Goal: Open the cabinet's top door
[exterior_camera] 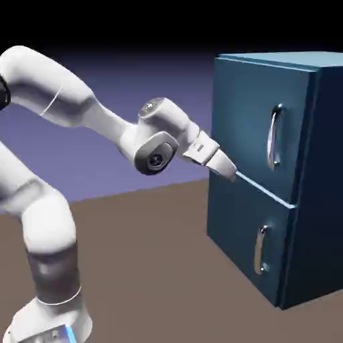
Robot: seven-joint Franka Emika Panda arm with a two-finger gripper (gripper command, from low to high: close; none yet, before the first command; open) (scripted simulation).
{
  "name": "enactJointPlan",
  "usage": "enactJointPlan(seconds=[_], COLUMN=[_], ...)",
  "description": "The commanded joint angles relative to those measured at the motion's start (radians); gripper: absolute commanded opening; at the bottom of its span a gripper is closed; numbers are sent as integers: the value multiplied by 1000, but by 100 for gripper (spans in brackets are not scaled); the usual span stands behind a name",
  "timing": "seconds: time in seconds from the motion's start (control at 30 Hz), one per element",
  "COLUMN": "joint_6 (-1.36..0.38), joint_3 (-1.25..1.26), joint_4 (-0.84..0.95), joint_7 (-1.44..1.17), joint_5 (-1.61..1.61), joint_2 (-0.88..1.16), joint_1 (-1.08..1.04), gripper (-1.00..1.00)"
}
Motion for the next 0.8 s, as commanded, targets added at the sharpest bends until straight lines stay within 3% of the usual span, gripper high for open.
enactJointPlan(seconds=[0.0,0.77], joint_6=[-2,-55], joint_3=[-16,-379], joint_4=[6,136], joint_7=[32,759], joint_5=[-44,-1044], joint_2=[-7,-167], joint_1=[13,315], gripper=[100,100])
